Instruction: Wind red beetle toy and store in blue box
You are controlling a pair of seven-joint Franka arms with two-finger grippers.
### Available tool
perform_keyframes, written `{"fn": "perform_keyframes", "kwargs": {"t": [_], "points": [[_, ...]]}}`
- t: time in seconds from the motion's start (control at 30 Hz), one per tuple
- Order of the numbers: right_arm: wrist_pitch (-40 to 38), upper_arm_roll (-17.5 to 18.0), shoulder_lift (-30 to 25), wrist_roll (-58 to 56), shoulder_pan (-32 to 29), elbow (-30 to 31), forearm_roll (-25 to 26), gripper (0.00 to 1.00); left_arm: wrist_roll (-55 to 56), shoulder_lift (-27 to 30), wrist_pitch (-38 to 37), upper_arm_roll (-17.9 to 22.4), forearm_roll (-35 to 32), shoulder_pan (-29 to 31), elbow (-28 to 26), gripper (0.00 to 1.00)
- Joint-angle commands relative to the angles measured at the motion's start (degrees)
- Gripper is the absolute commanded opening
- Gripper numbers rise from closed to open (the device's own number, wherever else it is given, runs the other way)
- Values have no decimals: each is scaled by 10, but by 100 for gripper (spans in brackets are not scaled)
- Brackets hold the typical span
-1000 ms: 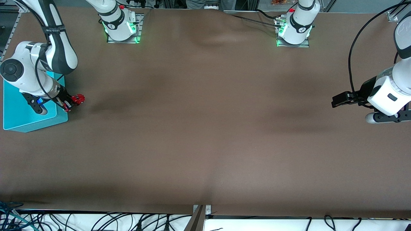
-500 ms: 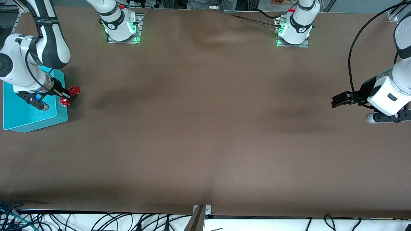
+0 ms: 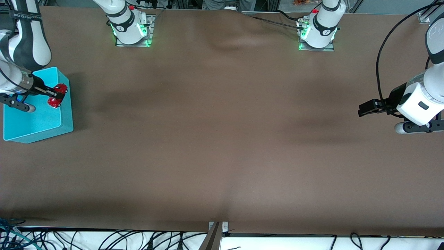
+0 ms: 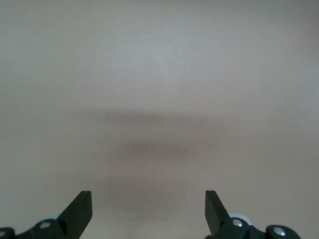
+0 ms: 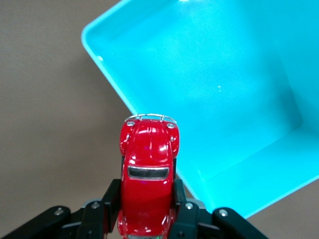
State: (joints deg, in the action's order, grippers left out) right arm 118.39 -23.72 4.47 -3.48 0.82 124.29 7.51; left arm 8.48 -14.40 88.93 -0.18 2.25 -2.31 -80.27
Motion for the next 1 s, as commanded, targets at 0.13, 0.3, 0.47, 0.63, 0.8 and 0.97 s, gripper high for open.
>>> {"fn": "perform_keyframes", "kwargs": {"t": [0.13,0.3,0.47,0.63,0.8,0.97], "points": [[3,-40,11,-93,-9,-17,8,0,-11,-6,-11,3,8,0,17,100],[25,-41,26,-134,-29,-19,9,0,-11,-6,-11,3,8,0,17,100],[65,-41,52,-161,-45,-19,9,0,-12,-6,-11,3,8,0,17,100],[90,-41,71,-184,-58,-19,9,0,-12,-6,-12,3,8,0,17,100],[113,-41,91,-188,-66,-19,9,0,-12,-6,-11,3,8,1,17,100],[138,-39,113,-192,-72,-19,6,0,-12,-6,-12,3,8,1,17,100]]}}
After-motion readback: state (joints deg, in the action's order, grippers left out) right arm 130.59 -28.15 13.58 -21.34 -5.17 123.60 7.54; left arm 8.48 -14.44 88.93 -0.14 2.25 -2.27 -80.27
